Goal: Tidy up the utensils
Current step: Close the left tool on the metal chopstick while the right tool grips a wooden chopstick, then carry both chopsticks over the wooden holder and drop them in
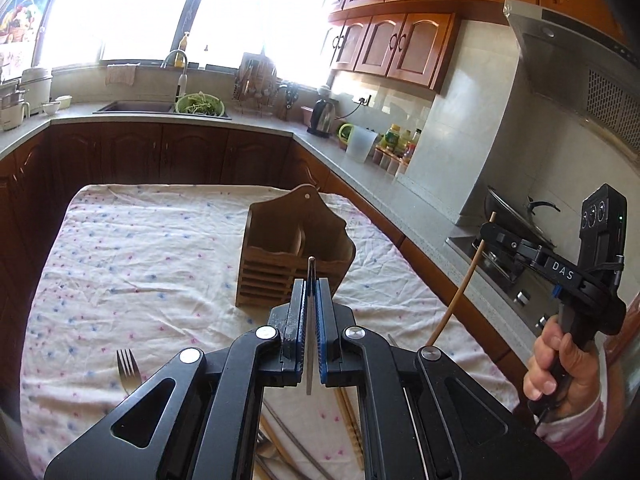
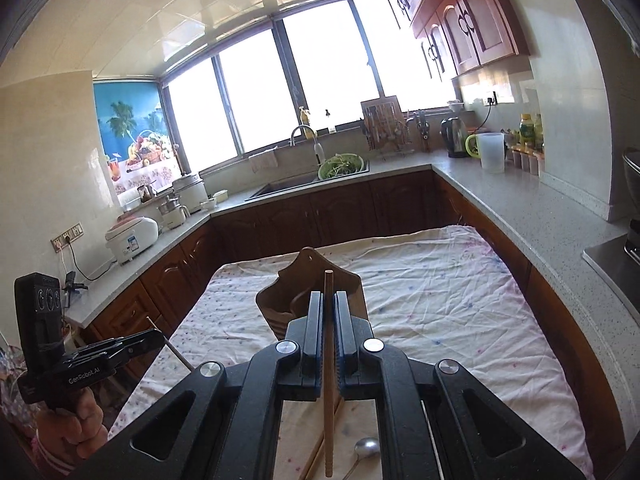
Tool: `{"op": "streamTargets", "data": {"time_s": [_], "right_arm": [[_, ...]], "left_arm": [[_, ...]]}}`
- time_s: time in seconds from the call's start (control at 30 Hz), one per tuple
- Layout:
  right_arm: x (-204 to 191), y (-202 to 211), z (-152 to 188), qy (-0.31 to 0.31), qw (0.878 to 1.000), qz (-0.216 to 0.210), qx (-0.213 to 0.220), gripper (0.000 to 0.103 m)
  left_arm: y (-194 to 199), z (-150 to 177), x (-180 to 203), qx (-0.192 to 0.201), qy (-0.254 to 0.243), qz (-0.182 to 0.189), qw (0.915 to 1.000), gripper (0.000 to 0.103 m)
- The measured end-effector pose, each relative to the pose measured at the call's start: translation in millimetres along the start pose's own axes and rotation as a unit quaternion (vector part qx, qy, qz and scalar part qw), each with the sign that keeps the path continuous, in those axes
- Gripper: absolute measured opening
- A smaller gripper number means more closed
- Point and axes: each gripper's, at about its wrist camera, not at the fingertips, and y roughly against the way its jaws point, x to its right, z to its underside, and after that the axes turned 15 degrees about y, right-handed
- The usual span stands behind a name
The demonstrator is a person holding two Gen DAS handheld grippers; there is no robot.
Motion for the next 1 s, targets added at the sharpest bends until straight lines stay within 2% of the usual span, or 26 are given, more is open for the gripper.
{"op": "streamTargets", "data": {"time_s": [0.63,1.0], "right_arm": [[5,-30,-21,-0.016,0.999,-0.008,0.031,0.005],[26,-52,-68,-0.044,0.994,0.01,0.096,0.005]], "left_arm": [[7,-44,1,0.061,-0.003,0.002,0.9981,0.003],[3,-105,9,0.123,-0.017,0.01,0.9922,0.003]]}}
